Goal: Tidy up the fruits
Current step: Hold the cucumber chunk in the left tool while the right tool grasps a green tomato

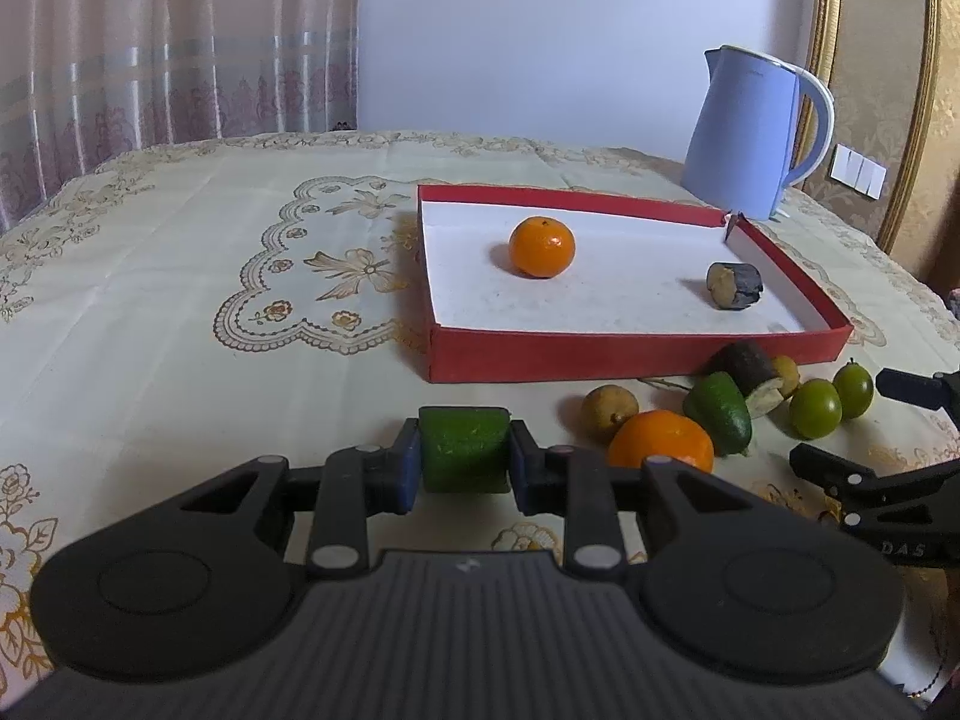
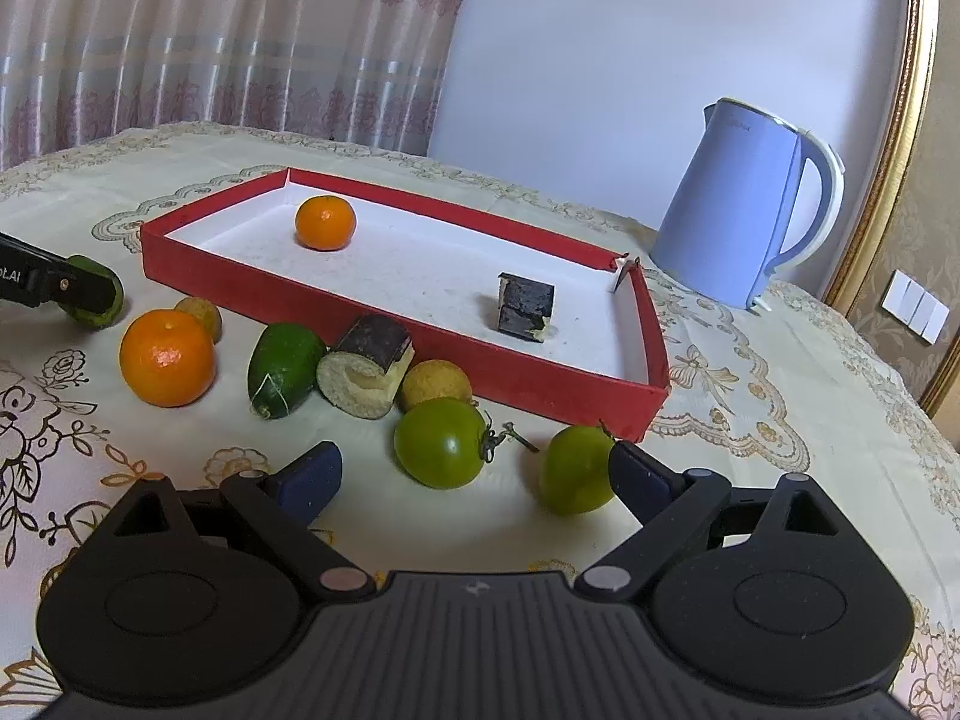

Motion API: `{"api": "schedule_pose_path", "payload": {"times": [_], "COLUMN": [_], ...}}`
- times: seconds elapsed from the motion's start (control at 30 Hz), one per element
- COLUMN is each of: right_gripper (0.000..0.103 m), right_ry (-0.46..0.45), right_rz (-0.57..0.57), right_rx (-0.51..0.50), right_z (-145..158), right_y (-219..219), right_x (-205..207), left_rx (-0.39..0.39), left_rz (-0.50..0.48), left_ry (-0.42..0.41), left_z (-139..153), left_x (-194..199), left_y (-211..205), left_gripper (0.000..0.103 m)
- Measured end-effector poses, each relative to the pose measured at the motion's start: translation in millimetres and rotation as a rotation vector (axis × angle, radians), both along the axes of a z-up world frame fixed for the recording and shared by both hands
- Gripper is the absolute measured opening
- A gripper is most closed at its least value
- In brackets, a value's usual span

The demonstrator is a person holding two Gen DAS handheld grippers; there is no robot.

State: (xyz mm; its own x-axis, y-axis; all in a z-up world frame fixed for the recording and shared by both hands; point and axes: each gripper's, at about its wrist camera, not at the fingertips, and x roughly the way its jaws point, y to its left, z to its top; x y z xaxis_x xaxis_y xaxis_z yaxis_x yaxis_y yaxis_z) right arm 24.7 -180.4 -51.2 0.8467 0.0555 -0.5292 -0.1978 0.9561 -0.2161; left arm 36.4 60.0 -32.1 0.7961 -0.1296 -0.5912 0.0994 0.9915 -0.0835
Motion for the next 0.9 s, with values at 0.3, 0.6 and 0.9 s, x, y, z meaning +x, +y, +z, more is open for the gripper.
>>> {"api": "schedule_pose_path", "payload": {"times": [0.3, 0.6, 0.9], "right_gripper": [0.096, 0.094, 0.051], "right_ry": [-0.038, 0.0, 0.05], "right_rz": [-0.067, -0.179, -0.123], "right_rx": [0.037, 0.105, 0.136], "right_z": [8.5, 5.0, 0.9], "right_y": [-22.9, -59.7, -48.6], "right_x": [-12.7, -1.1, 24.3], "left_rx": [-0.007, -0.014, -0.023], "left_rz": [-0.006, -0.019, -0.022], "left_ry": [0.002, 0.009, 0.014], "left_z": [0.2, -1.2, -1.6], "left_x": [0.5, 2.9, 4.4], "left_y": [1.4, -1.3, -2.5], "left_gripper": [0.026, 0.026, 0.026]}}
